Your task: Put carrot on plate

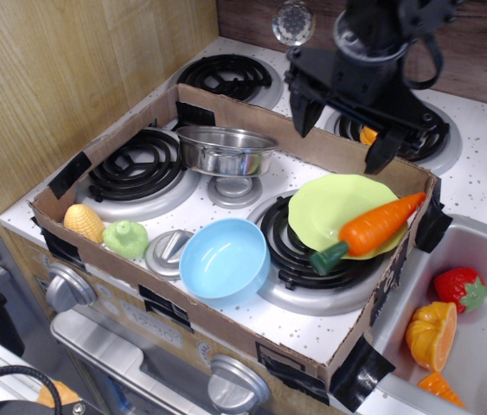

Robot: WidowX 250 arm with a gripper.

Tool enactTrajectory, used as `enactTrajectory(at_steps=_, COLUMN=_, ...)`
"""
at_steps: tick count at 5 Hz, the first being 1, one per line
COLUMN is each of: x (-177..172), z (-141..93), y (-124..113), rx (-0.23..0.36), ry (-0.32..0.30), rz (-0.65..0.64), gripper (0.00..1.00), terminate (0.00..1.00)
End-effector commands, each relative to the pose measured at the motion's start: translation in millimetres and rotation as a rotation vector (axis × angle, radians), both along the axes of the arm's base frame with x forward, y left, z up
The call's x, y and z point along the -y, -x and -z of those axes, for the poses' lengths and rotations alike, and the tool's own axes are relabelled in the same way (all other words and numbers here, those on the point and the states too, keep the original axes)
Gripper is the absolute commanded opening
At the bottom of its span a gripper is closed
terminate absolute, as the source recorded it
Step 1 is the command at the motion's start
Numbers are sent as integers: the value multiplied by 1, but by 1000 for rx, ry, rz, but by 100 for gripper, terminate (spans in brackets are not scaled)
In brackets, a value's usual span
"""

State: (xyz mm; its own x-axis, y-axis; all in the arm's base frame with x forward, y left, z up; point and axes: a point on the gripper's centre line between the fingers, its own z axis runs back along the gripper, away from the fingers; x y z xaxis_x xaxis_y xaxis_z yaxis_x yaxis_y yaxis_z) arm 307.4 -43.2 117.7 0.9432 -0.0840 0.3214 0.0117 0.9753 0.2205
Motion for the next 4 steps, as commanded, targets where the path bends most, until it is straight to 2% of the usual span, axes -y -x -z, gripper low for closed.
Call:
enactTrajectory(at_steps=1, x=8, z=-29, y=-1, rx=72, ry=24, rz=-5, gripper=100, terminate=0)
enactTrajectory(at_steps=3, x=8, z=-29, y=-1, rx=72, ry=24, rz=-5, gripper=100, terminate=0)
enactTrajectory(at_steps=4, x=8, z=-29, y=-1, rx=72, ry=24, rz=-5, gripper=100, terminate=100)
